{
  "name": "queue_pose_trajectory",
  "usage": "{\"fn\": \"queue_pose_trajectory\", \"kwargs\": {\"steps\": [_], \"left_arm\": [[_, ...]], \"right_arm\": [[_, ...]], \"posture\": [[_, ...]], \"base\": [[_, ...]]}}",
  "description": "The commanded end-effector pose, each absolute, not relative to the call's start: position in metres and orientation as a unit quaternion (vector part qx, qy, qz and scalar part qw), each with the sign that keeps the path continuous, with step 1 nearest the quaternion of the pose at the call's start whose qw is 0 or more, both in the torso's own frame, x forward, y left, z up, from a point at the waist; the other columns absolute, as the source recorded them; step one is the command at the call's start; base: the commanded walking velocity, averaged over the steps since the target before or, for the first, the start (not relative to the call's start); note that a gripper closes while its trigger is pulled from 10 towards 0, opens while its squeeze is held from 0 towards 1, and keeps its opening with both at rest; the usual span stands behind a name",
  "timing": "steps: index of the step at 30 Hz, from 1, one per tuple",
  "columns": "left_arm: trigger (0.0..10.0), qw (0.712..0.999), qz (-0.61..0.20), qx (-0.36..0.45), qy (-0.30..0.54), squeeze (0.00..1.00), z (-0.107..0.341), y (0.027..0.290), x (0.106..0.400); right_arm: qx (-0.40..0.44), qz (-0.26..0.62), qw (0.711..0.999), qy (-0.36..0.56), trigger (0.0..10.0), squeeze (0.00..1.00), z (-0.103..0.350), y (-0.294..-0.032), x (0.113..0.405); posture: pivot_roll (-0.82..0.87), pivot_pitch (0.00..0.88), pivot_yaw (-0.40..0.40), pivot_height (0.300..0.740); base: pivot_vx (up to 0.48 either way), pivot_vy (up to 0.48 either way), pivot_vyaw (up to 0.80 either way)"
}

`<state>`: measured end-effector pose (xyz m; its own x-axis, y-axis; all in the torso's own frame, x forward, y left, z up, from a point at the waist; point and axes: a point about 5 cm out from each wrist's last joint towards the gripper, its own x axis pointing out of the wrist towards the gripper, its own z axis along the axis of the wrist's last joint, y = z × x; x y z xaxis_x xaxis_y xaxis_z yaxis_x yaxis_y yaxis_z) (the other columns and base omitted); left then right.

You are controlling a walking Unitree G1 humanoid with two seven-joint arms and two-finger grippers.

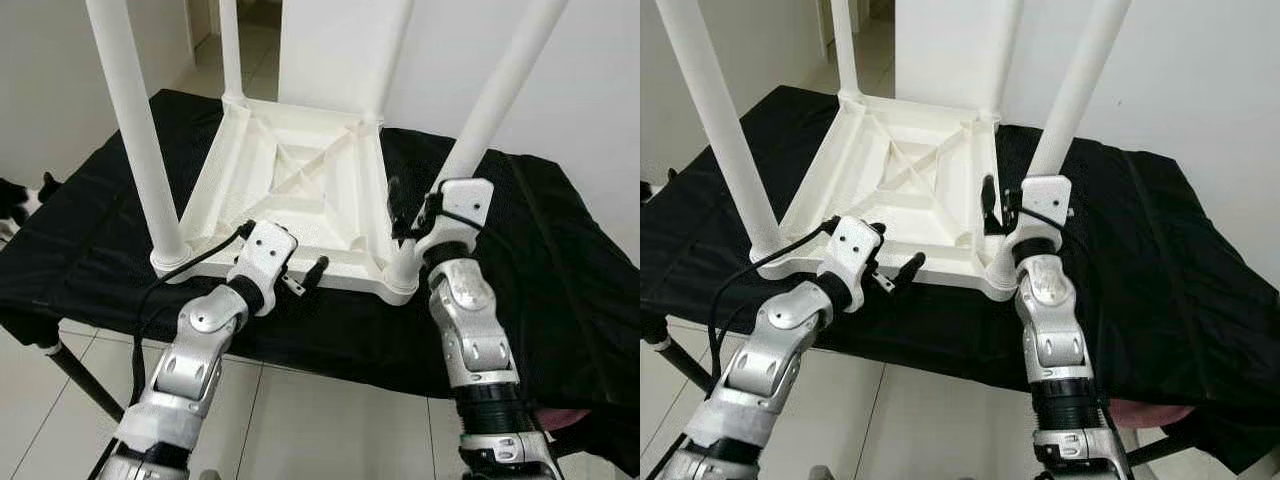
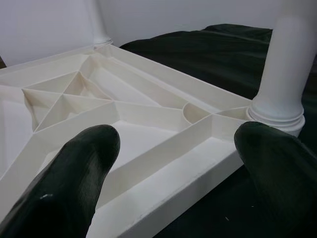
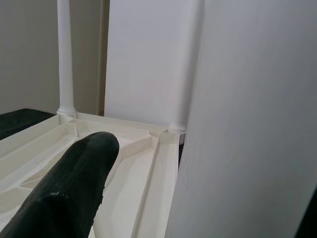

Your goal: Building children table

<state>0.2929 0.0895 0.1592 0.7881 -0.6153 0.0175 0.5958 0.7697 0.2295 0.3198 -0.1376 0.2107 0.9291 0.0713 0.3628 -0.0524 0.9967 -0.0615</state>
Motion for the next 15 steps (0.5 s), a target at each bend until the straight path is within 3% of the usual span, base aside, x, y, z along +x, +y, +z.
{"fn": "queue_pose_trajectory", "kwargs": {"steps": [1,9,15], "left_arm": [[10.0,0.932,-0.342,0.110,-0.052,0.00,0.160,0.087,0.289],[10.0,0.933,-0.333,0.126,-0.049,0.00,0.159,0.088,0.292],[10.0,0.929,-0.346,0.123,-0.051,0.00,0.163,0.085,0.290]], "right_arm": [[-0.023,0.036,0.980,-0.194,10.0,0.00,0.218,-0.140,0.321],[0.035,0.026,0.987,-0.152,10.0,0.00,0.210,-0.143,0.323],[0.152,0.000,0.984,-0.097,10.0,0.00,0.198,-0.149,0.327]], "posture": [[-0.01,0.000,-0.098,0.740],[-0.01,0.000,-0.104,0.740],[-0.01,0.000,-0.099,0.740]], "base": [[0.000,0.000,0.00],[0.000,0.000,0.00],[0.000,0.000,0.00]]}}
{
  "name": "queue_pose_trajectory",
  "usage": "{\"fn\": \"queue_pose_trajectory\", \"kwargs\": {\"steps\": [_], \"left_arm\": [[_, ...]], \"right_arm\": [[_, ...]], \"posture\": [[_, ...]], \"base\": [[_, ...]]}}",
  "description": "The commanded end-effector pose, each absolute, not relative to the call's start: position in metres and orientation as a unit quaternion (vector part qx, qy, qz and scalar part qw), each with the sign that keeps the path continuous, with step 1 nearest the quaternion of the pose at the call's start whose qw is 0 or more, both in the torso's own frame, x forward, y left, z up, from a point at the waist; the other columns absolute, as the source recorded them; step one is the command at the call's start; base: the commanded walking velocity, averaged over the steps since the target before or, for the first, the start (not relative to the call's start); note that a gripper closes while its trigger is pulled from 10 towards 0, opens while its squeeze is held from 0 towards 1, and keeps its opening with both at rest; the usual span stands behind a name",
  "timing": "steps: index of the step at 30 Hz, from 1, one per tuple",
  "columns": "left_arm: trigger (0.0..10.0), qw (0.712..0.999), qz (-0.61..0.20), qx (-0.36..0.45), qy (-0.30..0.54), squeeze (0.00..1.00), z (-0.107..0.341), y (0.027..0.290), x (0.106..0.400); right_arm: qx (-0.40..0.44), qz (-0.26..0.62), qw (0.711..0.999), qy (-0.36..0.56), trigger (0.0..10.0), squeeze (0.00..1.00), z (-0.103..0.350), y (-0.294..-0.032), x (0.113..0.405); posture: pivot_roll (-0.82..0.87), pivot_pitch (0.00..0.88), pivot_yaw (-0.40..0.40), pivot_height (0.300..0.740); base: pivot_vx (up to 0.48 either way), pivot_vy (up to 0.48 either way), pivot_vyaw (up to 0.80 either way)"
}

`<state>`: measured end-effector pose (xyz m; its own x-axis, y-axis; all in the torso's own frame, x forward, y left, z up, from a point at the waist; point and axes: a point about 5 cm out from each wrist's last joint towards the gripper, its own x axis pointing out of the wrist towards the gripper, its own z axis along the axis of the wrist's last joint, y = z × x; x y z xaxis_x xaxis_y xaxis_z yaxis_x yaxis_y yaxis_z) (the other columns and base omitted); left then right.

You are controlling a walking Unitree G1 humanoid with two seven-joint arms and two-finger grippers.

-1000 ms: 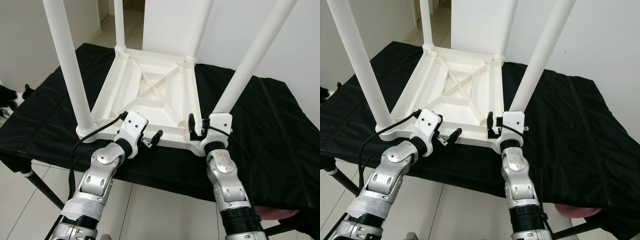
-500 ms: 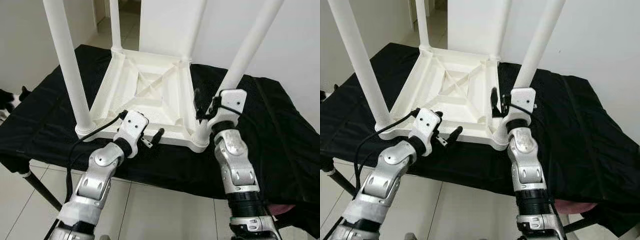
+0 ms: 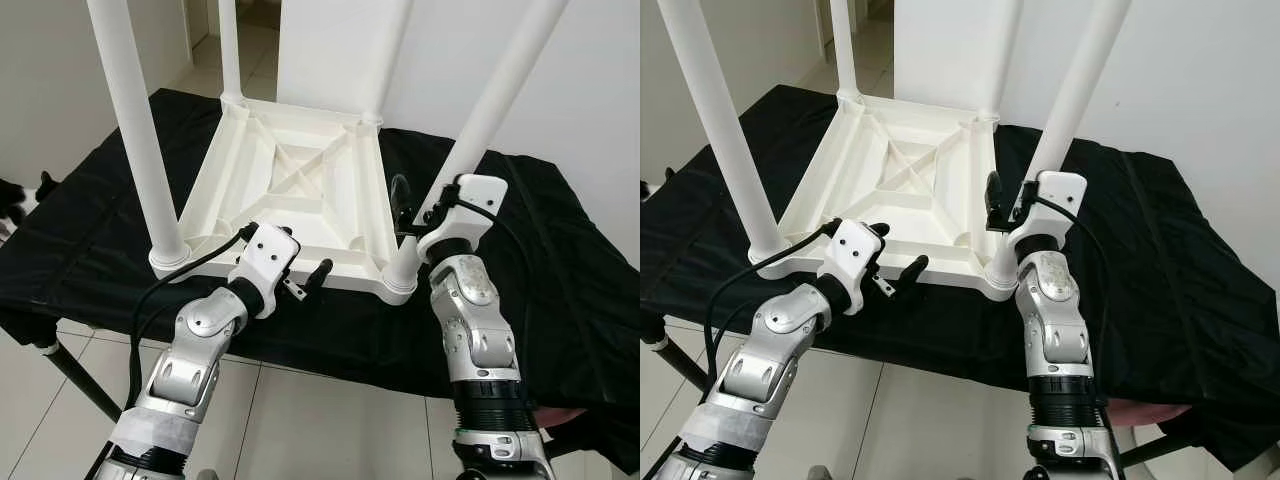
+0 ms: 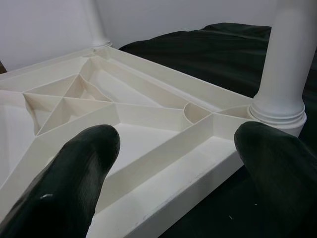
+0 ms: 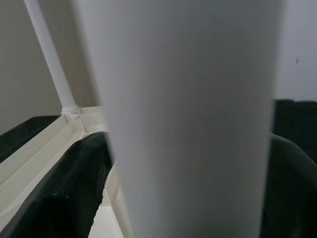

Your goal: Building children table

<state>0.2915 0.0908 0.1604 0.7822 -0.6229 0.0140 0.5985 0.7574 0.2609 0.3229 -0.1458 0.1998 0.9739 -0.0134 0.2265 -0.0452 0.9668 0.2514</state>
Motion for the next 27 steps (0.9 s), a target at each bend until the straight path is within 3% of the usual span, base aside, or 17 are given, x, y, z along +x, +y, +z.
{"fn": "queue_pose_trajectory", "kwargs": {"steps": [1,16,17,19,20,22,23,24,27], "left_arm": [[10.0,0.927,-0.351,0.122,-0.050,0.00,0.1631,0.0843,0.2896],[10.0,0.922,-0.363,0.125,-0.051,0.00,0.1640,0.0779,0.2899],[10.0,0.922,-0.363,0.124,-0.051,0.00,0.1640,0.0778,0.2901],[10.0,0.922,-0.362,0.124,-0.051,0.00,0.1640,0.0778,0.2903],[10.0,0.922,-0.363,0.122,-0.051,0.00,0.1642,0.0772,0.2898],[10.0,0.922,-0.363,0.122,-0.051,0.00,0.1642,0.0772,0.2898],[10.0,0.922,-0.364,0.120,-0.051,0.00,0.1643,0.0766,0.2892],[10.0,0.922,-0.364,0.119,-0.052,0.00,0.1645,0.0762,0.2889],[10.0,0.923,-0.363,0.118,-0.052,0.00,0.1647,0.0760,0.2890]], "right_arm": [[0.164,-0.001,0.982,-0.091,10.0,0.00,0.1966,-0.1495,0.3278],[0.156,0.024,0.984,-0.078,10.0,0.00,0.1963,-0.1493,0.3332],[0.154,0.032,0.984,-0.082,7.0,0.00,0.1983,-0.1475,0.3328],[0.152,0.036,0.984,-0.085,7.0,0.00,0.1997,-0.1463,0.3325],[0.155,0.038,0.983,-0.086,0.0,0.00,0.2004,-0.1453,0.3320],[0.155,0.038,0.983,-0.086,0.0,0.00,0.2004,-0.1453,0.3320],[0.148,0.041,0.984,-0.088,2.7,0.00,0.2011,-0.1444,0.3314],[0.148,0.041,0.984,-0.086,10.0,0.00,0.2011,-0.1440,0.3314],[0.147,0.041,0.985,-0.085,10.0,0.00,0.2015,-0.1440,0.3317]], "posture": [[-0.01,0.000,-0.099,0.740],[-0.02,0.000,-0.086,0.740],[-0.02,0.000,-0.087,0.740],[-0.02,0.000,-0.087,0.740],[-0.02,0.000,-0.089,0.740],[-0.02,0.000,-0.089,0.740],[-0.02,0.000,-0.089,0.740],[-0.02,0.000,-0.090,0.740],[-0.02,0.000,-0.091,0.740]], "base": [[0.000,0.000,0.00],[0.000,0.000,0.00],[0.000,0.000,0.00],[0.000,0.000,0.00],[0.000,0.000,0.00],[0.000,0.000,0.00],[0.000,0.000,0.00],[0.000,0.000,0.00],[0.000,0.000,0.00]]}}
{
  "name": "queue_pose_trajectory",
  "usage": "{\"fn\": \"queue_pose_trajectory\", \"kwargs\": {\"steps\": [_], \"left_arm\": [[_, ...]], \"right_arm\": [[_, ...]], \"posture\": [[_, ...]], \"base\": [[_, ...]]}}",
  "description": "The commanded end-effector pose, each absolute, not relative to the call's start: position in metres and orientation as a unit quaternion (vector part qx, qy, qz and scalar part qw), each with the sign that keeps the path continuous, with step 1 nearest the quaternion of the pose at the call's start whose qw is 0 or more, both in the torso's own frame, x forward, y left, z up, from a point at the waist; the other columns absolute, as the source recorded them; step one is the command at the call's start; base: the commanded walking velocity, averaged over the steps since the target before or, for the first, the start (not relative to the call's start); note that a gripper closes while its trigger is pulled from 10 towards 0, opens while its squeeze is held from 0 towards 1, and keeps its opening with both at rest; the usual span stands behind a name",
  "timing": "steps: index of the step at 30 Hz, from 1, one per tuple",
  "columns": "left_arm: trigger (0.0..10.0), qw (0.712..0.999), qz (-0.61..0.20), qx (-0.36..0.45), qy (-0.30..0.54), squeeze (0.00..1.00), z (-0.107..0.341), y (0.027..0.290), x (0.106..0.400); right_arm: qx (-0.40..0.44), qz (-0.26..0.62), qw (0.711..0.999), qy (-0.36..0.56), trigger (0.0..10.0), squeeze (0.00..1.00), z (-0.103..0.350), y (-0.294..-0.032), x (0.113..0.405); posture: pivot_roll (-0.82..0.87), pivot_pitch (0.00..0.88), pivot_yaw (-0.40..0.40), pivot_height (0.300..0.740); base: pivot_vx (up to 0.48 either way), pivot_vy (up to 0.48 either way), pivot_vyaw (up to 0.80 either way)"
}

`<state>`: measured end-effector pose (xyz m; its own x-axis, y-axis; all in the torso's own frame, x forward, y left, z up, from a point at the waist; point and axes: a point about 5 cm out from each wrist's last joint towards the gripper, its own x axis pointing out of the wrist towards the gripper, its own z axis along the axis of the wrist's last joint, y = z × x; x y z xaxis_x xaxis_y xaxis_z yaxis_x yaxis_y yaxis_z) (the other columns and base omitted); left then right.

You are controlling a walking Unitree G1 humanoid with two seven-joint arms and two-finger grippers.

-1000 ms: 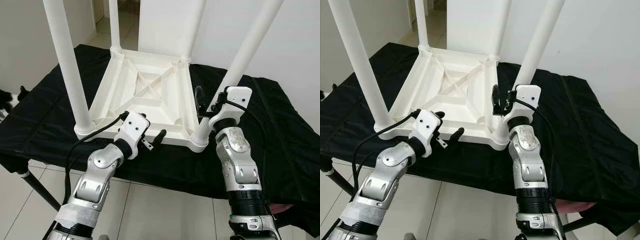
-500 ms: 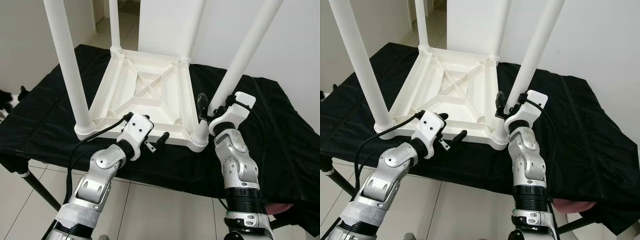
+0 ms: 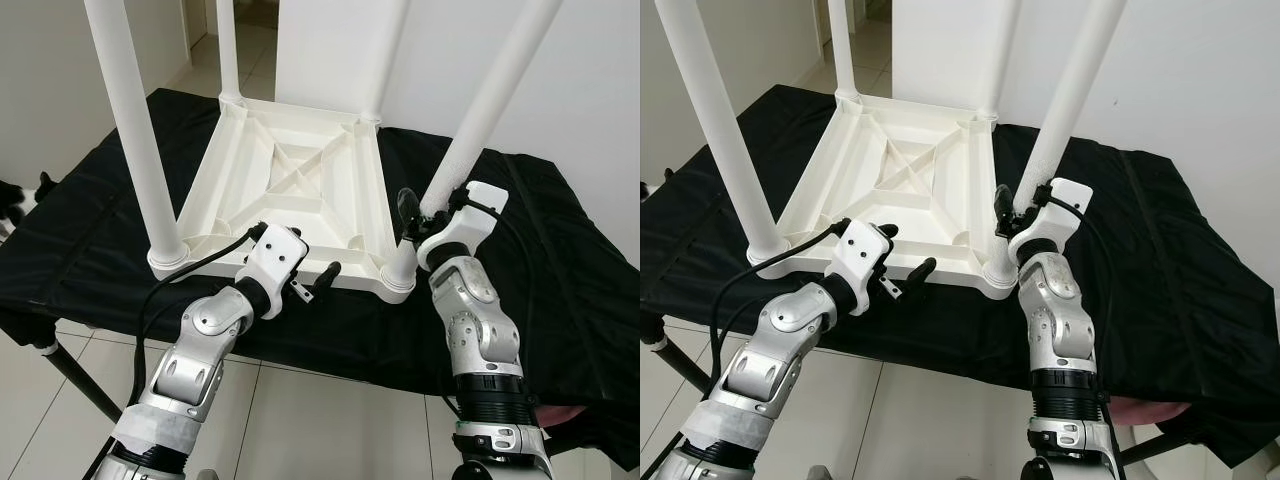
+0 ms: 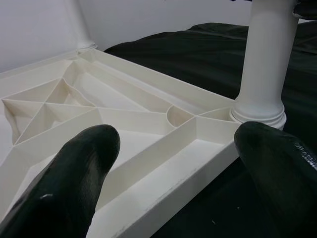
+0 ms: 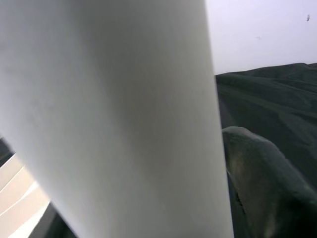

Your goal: Building children table

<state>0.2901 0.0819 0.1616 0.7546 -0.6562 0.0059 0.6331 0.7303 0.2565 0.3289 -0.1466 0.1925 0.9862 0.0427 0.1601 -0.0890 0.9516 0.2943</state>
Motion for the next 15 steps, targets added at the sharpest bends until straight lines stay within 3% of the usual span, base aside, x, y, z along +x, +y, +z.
{"fn": "queue_pose_trajectory", "kwargs": {"steps": [1,9,15], "left_arm": [[10.0,0.923,-0.362,0.117,-0.052,0.00,0.1648,0.0760,0.2893],[10.0,0.923,-0.364,0.118,-0.052,0.00,0.1648,0.0758,0.2891],[10.0,0.918,-0.374,0.119,-0.053,0.00,0.1647,0.0710,0.2864]], "right_arm": [[0.144,0.039,0.985,-0.087,10.0,0.00,0.2019,-0.1445,0.3320],[0.127,0.036,0.987,-0.088,10.0,0.00,0.2030,-0.1455,0.3324],[0.224,0.022,0.972,-0.062,10.0,0.00,0.1944,-0.1478,0.3330]], "posture": [[-0.02,0.000,-0.092,0.740],[-0.02,0.000,-0.091,0.740],[-0.02,0.000,-0.090,0.740]], "base": [[0.000,0.000,0.00],[0.000,0.000,0.00],[0.000,0.000,0.00]]}}
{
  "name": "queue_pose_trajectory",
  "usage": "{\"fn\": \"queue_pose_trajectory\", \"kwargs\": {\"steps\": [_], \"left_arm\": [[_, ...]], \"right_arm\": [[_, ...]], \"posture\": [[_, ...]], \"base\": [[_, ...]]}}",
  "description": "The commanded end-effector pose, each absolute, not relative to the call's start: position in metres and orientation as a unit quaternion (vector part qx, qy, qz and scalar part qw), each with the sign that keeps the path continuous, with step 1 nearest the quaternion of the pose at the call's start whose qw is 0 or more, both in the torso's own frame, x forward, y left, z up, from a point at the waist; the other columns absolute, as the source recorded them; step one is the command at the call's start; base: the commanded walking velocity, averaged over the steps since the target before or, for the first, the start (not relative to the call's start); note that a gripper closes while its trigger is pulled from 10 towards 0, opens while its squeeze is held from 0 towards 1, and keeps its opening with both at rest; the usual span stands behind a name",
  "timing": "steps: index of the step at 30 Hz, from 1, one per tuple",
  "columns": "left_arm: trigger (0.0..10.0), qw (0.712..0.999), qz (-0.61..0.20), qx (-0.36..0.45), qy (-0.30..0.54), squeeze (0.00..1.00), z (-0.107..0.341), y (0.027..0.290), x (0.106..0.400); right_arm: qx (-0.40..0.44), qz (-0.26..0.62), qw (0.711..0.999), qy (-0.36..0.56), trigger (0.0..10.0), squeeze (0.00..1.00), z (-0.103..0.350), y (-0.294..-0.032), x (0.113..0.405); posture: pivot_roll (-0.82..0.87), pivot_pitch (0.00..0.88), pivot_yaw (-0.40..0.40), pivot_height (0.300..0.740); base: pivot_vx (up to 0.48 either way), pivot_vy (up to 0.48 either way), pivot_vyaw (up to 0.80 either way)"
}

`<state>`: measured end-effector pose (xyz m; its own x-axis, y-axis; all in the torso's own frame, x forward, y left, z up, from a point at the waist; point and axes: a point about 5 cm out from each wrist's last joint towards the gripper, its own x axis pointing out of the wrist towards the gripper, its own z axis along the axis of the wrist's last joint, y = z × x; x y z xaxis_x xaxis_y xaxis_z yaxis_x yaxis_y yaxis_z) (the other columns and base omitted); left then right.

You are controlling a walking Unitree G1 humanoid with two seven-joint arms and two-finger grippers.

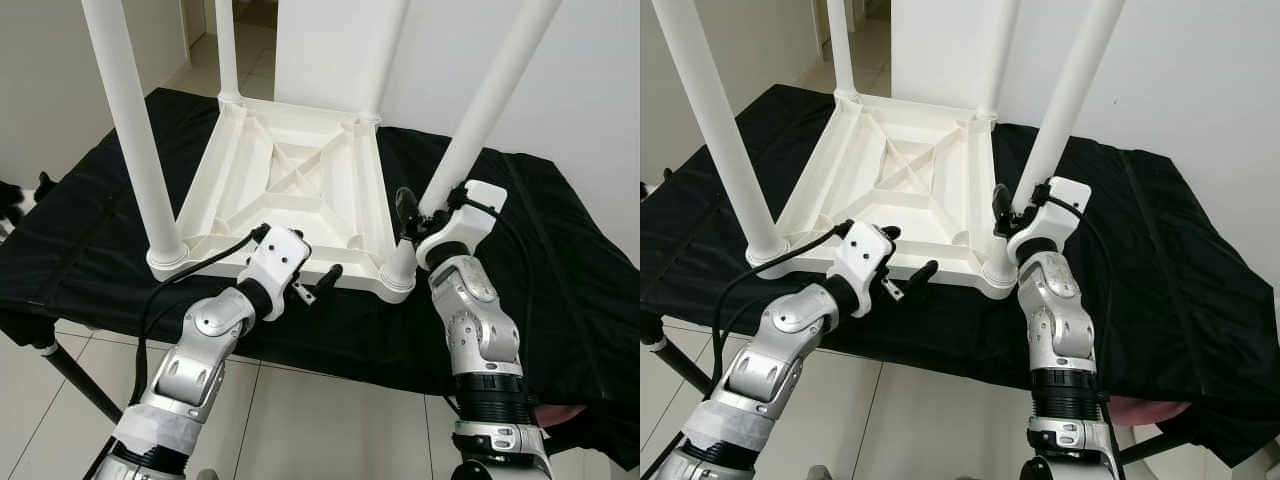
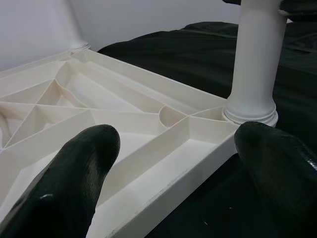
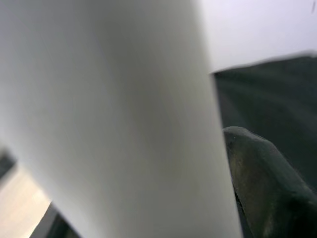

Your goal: Building children table

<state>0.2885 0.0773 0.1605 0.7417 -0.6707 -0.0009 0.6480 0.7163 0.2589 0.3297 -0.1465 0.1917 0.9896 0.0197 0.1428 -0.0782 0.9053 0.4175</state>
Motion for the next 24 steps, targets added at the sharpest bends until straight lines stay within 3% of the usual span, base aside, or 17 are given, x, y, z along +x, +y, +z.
{"fn": "queue_pose_trajectory", "kwargs": {"steps": [1,3,9,23,24], "left_arm": [[10.0,0.917,-0.376,0.119,-0.053,0.00,0.165,0.070,0.286],[10.0,0.917,-0.378,0.119,-0.054,0.00,0.165,0.069,0.285],[10.0,0.912,-0.390,0.114,-0.058,0.00,0.167,0.061,0.285],[10.0,0.895,-0.422,0.113,-0.085,0.00,0.184,0.037,0.274],[10.0,0.893,-0.428,0.114,-0.085,0.00,0.185,0.033,0.272]], "right_arm": [[0.252,0.022,0.966,-0.057,10.0,0.00,0.193,-0.148,0.333],[0.270,0.022,0.961,-0.054,10.0,0.00,0.191,-0.148,0.333],[0.428,0.042,0.902,-0.017,10.0,0.00,0.178,-0.161,0.339],[0.564,0.084,0.821,-0.023,10.0,0.00,0.165,-0.171,0.332],[0.603,0.078,0.793,-0.024,10.0,0.00,0.158,-0.178,0.332]], "posture": [[-0.02,0.000,-0.090,0.740],[-0.02,0.000,-0.090,0.740],[-0.02,0.000,-0.081,0.740],[-0.01,0.000,-0.071,0.740],[-0.01,0.000,-0.067,0.740]], "base": [[0.000,0.000,0.00],[0.000,0.000,0.00],[0.000,0.000,0.00],[0.000,0.000,0.00],[0.000,0.000,0.00]]}}
